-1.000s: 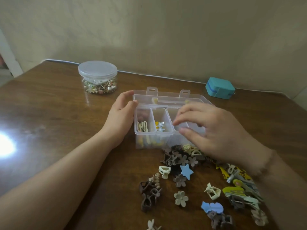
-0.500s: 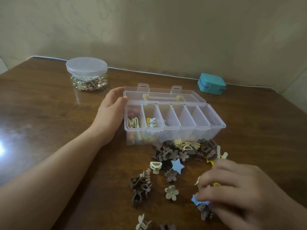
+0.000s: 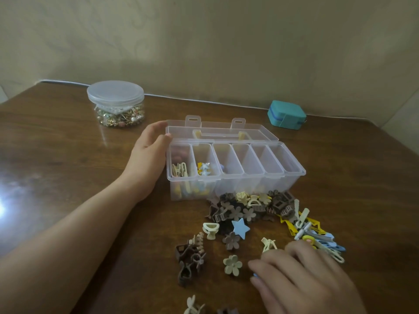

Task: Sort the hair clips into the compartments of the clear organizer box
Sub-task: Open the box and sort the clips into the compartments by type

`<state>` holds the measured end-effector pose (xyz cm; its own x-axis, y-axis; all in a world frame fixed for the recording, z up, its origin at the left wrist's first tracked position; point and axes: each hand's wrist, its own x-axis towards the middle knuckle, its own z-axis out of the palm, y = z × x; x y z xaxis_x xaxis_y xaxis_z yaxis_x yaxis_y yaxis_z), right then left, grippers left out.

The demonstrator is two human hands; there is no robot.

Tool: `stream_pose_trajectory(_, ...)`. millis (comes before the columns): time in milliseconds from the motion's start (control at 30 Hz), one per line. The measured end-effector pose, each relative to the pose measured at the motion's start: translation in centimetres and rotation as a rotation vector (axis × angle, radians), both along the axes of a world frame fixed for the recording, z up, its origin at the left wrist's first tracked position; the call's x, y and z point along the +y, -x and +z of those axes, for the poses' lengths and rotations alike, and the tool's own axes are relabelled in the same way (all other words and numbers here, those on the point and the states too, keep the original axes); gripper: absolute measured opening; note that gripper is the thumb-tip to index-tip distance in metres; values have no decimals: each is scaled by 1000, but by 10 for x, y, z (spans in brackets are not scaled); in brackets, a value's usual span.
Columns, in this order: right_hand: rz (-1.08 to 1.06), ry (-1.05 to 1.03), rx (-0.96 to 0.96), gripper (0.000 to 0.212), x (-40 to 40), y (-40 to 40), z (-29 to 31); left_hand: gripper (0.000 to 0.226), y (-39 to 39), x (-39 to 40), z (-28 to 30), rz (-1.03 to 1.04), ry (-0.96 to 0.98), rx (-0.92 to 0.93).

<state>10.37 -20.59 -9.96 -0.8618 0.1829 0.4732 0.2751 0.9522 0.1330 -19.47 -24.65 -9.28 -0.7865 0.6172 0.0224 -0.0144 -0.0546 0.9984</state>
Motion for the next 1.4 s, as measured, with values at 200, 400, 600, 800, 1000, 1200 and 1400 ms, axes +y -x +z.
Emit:
stream_pose_trajectory(200,63,226,68,25,8,20,33,36,0,0,1,-11,-9,-9)
stream_pose_trajectory(400,35,800,209,20,60,84,77,37,1,0,0,-19,7,-5)
stream_pose_trajectory(600,-63,483,-4,16,90,128,67,38,0,-1,1,-19,15,-1)
stream_pose_trajectory(800,-62,477,280,14,98,84,87,37,-1,0,2,-6,2,-3)
stream_pose_trajectory(1000,-50,521,-46,8,79,-4,74,37,-2,-1,1,0,11,25)
stream_pose_trajectory(1200,-289,469,-205,27,87,-52,44,38,-2,-1,1,-1,9,32)
stream_pose_trajectory(1400,-282,524,-168,38,91,-50,38,36,-3,-1,2,14,13,35)
